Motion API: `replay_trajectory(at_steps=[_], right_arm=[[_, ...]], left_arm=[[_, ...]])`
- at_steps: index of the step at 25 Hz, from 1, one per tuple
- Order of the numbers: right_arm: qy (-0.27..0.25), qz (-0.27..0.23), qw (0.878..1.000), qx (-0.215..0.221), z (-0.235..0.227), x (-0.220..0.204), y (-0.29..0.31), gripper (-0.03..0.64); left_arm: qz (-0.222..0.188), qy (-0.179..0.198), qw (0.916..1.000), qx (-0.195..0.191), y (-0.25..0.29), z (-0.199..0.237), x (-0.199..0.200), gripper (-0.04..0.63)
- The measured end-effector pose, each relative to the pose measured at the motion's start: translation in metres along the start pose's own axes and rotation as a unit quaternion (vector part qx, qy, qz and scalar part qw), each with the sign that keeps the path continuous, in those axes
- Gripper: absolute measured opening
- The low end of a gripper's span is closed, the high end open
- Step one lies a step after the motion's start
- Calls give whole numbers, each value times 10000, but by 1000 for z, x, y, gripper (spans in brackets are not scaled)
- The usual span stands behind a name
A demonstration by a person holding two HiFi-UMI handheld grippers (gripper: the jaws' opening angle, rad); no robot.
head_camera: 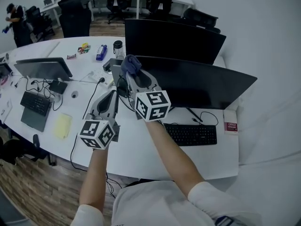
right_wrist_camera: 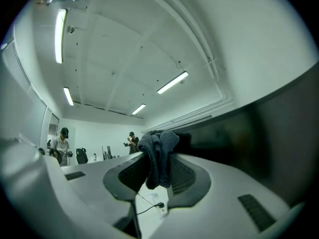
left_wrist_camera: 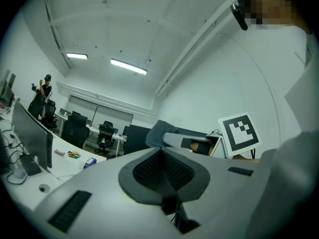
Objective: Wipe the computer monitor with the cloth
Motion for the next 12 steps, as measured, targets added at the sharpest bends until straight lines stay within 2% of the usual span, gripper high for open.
replay_trajectory(at_steps=[12], right_arm=[[331,696,9965,-315,-9,-87,-6,118]], left_arm=[[297,-123,9993,184,-13,10,-34,6]])
Point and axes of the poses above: the fingertips, and each gripper's own axes: y forward along the fingers, z to its left, x out of its top, the point moved 3 cm from there along -y, backward along the fingers, and after that the axes turned 2 degrees about -x, right-handed, at the moved point
